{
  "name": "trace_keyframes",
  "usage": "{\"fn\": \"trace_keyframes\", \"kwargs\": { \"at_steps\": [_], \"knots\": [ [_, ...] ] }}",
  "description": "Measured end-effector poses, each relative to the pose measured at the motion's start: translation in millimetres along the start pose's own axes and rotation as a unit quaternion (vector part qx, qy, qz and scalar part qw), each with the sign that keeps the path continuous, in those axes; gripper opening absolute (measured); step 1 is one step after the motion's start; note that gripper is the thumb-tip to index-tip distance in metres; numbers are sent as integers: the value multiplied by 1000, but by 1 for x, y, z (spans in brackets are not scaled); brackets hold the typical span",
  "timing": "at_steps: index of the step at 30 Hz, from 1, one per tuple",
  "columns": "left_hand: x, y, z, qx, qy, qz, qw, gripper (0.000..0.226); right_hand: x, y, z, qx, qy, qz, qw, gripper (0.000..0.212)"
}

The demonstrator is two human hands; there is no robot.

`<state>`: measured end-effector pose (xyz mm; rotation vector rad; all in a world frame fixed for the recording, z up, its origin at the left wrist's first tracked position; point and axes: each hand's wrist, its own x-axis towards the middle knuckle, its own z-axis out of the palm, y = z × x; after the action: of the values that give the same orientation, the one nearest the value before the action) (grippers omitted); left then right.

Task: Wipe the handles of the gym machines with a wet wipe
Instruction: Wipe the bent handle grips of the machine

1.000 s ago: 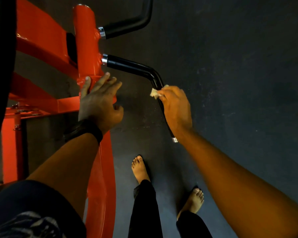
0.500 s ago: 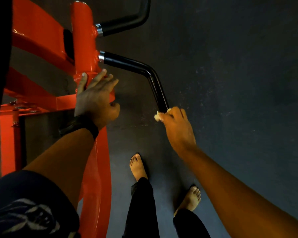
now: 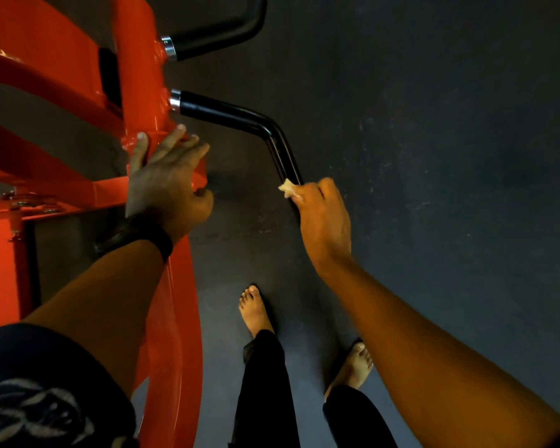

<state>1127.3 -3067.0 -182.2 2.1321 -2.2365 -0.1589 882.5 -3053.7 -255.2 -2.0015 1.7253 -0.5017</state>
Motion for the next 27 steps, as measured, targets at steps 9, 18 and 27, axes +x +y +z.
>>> {"fn": "trace_keyframes", "kwargs": {
  "at_steps": [9,18,27],
  "knots": [
    [0,1,-1,-12,10,2,1000,70,62,-23,4,166,80,84,979,14],
    [0,3,-3,-13,-3,0,1000,70,88,-30,-4,214,41,100,971,17],
    [-1,2,-2,-19,13,9,1000,69,85,-4,-2,215,-30,163,963,46]
  ]
}}
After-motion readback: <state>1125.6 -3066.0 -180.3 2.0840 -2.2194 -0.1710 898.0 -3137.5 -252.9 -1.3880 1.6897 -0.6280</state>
